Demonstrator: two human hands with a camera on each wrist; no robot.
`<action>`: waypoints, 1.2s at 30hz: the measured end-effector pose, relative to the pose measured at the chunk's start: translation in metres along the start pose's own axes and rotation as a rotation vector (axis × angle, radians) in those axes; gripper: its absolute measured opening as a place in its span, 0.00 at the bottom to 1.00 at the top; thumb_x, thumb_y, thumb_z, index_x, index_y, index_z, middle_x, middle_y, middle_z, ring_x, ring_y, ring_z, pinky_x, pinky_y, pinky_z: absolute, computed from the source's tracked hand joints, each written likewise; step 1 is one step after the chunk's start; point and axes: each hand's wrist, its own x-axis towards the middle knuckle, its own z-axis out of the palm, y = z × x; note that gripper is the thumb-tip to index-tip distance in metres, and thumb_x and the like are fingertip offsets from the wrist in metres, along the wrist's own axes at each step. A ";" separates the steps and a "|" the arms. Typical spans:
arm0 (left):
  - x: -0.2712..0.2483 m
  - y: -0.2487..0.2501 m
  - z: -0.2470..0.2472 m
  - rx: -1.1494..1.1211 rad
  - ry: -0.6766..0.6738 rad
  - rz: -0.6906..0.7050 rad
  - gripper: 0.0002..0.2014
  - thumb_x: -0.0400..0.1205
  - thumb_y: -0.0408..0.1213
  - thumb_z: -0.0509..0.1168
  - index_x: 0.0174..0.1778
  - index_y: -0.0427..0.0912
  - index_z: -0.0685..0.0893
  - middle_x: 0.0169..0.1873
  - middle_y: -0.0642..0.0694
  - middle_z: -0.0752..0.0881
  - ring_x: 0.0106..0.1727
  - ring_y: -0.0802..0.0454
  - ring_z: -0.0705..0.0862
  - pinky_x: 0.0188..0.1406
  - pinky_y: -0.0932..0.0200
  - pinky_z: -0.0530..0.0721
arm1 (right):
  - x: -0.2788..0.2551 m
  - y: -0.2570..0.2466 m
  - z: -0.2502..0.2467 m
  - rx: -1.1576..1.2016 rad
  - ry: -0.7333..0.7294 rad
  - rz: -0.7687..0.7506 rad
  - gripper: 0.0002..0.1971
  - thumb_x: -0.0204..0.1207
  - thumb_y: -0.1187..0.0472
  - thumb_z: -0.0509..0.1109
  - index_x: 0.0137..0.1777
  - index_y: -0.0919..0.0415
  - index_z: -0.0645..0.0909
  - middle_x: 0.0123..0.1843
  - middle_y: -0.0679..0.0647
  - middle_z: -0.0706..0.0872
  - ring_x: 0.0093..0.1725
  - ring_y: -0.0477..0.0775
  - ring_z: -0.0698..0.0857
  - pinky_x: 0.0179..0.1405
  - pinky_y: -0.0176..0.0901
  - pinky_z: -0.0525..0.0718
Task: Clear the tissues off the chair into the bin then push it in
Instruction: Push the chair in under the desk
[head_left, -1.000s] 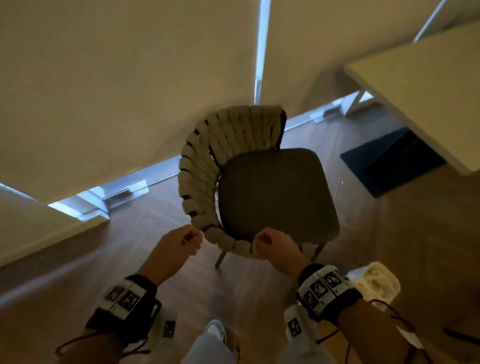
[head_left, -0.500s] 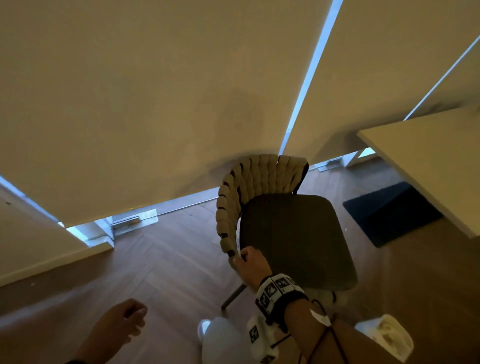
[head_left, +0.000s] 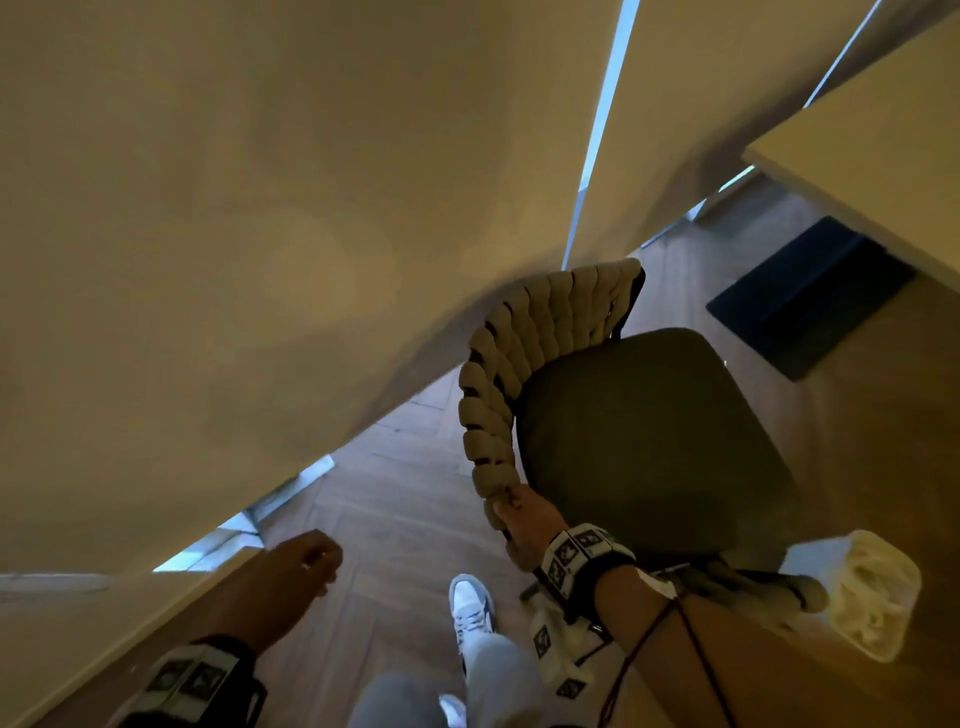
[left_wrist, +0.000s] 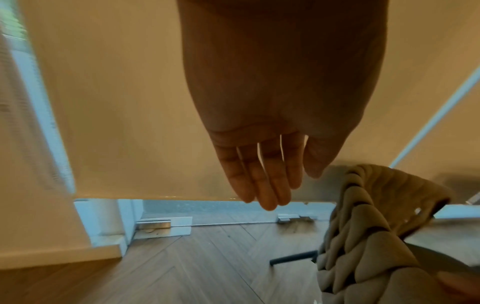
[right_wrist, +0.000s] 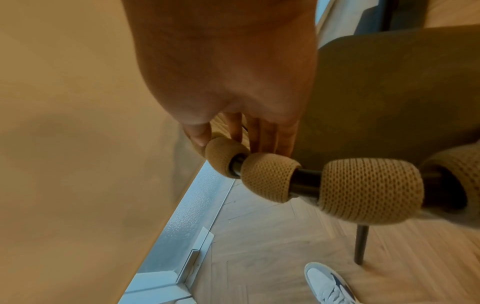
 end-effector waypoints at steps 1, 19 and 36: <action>0.014 0.012 -0.002 0.028 -0.044 0.021 0.09 0.81 0.33 0.64 0.35 0.47 0.83 0.31 0.46 0.88 0.30 0.55 0.85 0.28 0.66 0.78 | 0.001 -0.001 0.001 0.038 0.002 0.015 0.23 0.81 0.52 0.59 0.73 0.61 0.70 0.68 0.61 0.81 0.66 0.62 0.81 0.63 0.48 0.77; 0.239 0.168 0.054 0.945 -0.481 1.267 0.16 0.75 0.58 0.64 0.46 0.49 0.82 0.49 0.49 0.82 0.52 0.49 0.78 0.55 0.51 0.78 | 0.011 -0.002 0.040 0.206 0.363 0.292 0.21 0.78 0.43 0.62 0.66 0.53 0.75 0.67 0.55 0.80 0.65 0.56 0.77 0.63 0.45 0.72; 0.269 0.169 0.087 1.104 -0.565 1.531 0.27 0.77 0.63 0.53 0.59 0.47 0.80 0.56 0.47 0.86 0.56 0.45 0.83 0.56 0.48 0.80 | 0.015 -0.002 0.059 -0.055 0.627 0.372 0.22 0.77 0.37 0.56 0.66 0.43 0.75 0.62 0.44 0.85 0.60 0.50 0.82 0.63 0.52 0.75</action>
